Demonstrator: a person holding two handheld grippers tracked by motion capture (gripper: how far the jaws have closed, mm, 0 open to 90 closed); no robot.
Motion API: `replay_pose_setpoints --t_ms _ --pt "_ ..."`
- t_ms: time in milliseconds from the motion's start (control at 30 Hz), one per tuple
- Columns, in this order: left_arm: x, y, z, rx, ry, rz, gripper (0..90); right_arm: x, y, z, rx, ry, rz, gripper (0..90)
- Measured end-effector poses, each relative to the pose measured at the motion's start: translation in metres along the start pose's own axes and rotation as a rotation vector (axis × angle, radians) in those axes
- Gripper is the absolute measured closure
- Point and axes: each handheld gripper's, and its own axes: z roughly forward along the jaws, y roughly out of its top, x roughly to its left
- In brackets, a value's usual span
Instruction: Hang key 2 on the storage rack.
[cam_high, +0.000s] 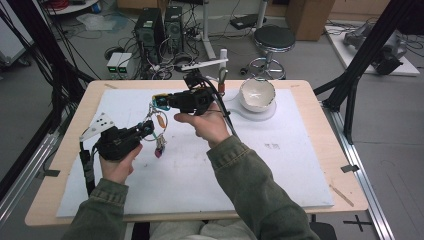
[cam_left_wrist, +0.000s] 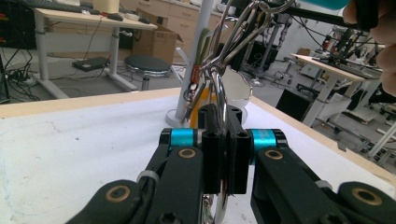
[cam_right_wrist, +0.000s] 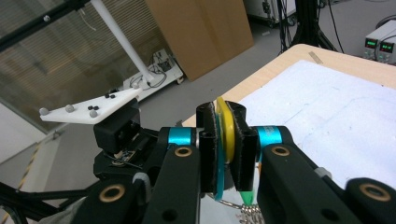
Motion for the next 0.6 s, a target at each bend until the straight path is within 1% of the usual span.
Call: replay_pose_setpoints --t_ms 67,100,167,200,267,400,433,467,500,533,600 --pt "-0.001 0.000 0.000 -0.006 0.020 0.018 86.8 -0.004 -0.003 -0.002 0.000 -0.021 0.007 74.9" --pt "-0.001 0.000 0.000 -0.004 0.018 0.026 86.8 -0.009 -0.005 -0.004 -0.004 -0.034 0.020 70.4" --pt "-0.002 0.000 0.000 0.001 0.017 0.038 86.8 -0.016 -0.007 -0.007 -0.004 -0.052 0.052 65.1" --pt "-0.003 0.000 0.000 -0.002 0.017 0.036 86.8 -0.019 -0.009 -0.009 -0.009 -0.070 0.054 61.8" --pt "-0.002 0.001 0.000 -0.004 0.009 0.020 86.8 -0.022 -0.011 -0.013 -0.018 -0.088 0.074 54.4" --pt "-0.002 0.001 -0.001 -0.001 0.019 0.021 86.8 -0.031 -0.018 -0.023 -0.041 -0.153 0.103 37.4" --pt "-0.001 0.002 -0.001 -0.003 0.015 0.018 86.8 -0.032 -0.020 -0.026 -0.046 -0.175 0.104 32.5" --pt "-0.001 0.002 -0.001 -0.005 0.017 0.013 86.8 -0.034 -0.022 -0.028 -0.048 -0.207 0.094 26.9" --pt "-0.001 0.002 -0.002 -0.003 0.021 0.016 86.8 -0.035 -0.025 -0.030 -0.053 -0.235 0.082 23.3" --pt "0.000 0.002 -0.002 -0.004 0.020 0.009 86.7 -0.037 -0.027 -0.032 -0.054 -0.251 0.075 20.1" --pt "0.001 0.003 -0.002 -0.011 0.022 0.004 86.7 -0.042 -0.033 -0.035 -0.051 -0.279 0.079 12.3"
